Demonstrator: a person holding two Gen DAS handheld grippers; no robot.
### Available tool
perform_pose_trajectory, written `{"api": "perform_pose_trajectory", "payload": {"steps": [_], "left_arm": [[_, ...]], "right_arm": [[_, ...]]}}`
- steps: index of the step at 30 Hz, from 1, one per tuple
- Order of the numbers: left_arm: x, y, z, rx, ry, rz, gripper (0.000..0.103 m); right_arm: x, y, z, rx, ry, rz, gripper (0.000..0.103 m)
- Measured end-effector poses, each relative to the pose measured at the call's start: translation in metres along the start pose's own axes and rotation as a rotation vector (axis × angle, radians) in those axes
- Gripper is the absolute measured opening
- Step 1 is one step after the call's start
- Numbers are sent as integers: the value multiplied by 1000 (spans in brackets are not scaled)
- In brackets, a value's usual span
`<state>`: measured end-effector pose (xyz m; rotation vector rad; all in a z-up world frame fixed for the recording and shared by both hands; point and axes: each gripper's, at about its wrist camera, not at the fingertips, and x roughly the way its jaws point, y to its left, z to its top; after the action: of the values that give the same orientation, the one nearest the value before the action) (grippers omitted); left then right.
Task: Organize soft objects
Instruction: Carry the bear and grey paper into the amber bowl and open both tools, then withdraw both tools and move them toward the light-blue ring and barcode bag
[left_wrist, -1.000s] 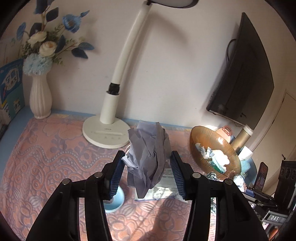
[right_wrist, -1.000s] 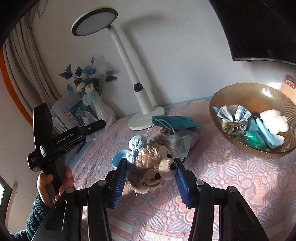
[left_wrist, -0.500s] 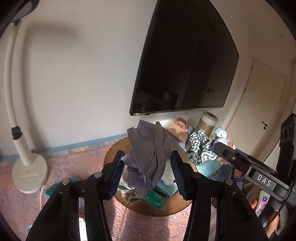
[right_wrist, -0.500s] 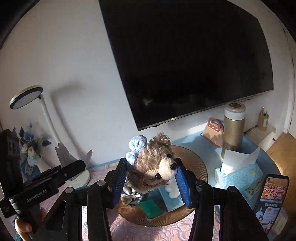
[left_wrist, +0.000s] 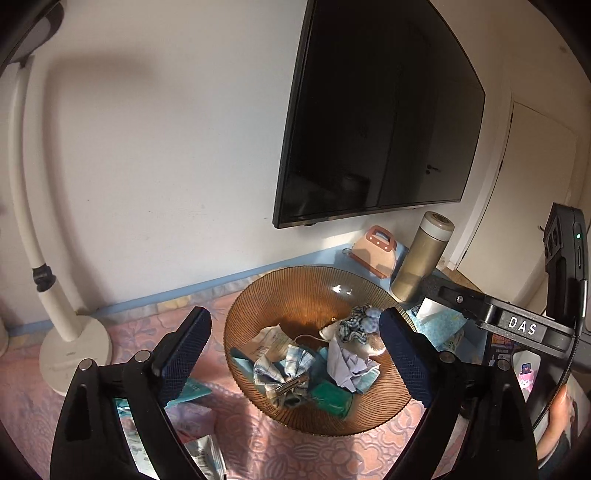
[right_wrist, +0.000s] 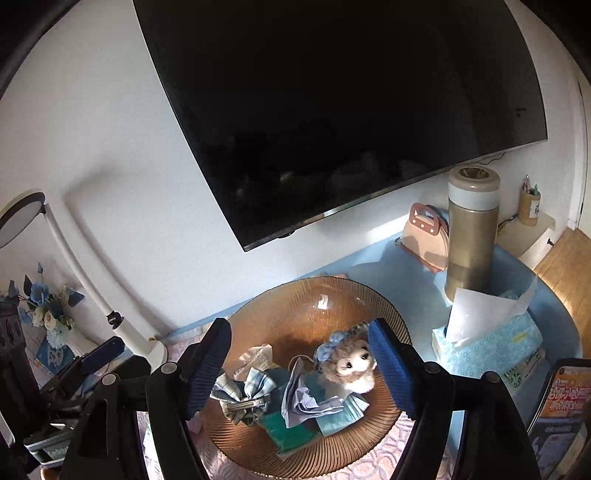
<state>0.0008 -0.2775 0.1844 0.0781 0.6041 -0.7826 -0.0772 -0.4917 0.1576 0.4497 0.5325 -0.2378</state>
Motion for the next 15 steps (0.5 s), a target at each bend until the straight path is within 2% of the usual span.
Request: {"api": "perform_pose_trajectory", "payload": {"steps": [5,7,9,15], "left_arm": [[-73,22,-1,-27,-85,75,92],[-103,33,-5,-39,-114,122,93],[-133,47,-12,-57,-136,168,97],[-195,93,-48,-151,-171,267,101]], "right_arm": [[-20,15,-21,-7,29,62,76],[-29,27,-31,-17,31,99,79],[-36,42,-44,-31,29,135,86],[-35,92,-81,-90,70,220,87]]}}
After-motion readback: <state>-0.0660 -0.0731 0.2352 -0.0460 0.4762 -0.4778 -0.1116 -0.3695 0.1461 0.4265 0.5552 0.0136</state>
